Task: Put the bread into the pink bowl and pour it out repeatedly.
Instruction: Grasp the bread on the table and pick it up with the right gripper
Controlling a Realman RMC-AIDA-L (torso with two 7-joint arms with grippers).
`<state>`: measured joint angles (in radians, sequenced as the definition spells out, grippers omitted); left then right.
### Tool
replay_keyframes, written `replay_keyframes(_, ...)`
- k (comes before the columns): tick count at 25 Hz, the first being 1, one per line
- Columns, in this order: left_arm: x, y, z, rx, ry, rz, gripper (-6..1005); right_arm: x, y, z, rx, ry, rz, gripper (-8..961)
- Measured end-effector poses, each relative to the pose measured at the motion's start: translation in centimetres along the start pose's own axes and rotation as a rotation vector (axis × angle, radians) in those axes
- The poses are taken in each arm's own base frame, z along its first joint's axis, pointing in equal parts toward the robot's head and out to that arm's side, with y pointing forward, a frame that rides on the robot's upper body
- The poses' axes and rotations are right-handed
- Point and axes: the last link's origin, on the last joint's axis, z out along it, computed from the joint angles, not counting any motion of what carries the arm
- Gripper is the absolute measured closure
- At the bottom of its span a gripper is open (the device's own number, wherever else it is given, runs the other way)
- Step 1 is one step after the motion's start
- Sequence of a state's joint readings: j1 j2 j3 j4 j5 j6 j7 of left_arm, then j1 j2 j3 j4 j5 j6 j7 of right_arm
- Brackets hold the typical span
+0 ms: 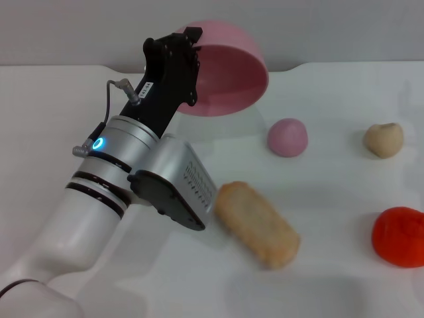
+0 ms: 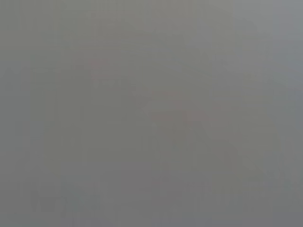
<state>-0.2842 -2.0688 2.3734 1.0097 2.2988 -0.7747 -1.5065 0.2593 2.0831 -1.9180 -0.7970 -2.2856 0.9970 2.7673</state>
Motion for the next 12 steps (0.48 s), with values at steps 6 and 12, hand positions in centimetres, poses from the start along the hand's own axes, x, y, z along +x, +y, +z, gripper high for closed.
replay_keyframes(6, 0.2, -0.1, 0.1, 0.003, 0.008, -0.029, 953, 0.1, 0.2, -0.1, -0.008, 0.003, 0.000, 379)
replay_keyframes(12, 0.3, -0.6, 1.3, -0.006, 0.024, -0.245, 953, 0.4, 0.3, -0.2, -0.017, 0.016, 0.001, 379)
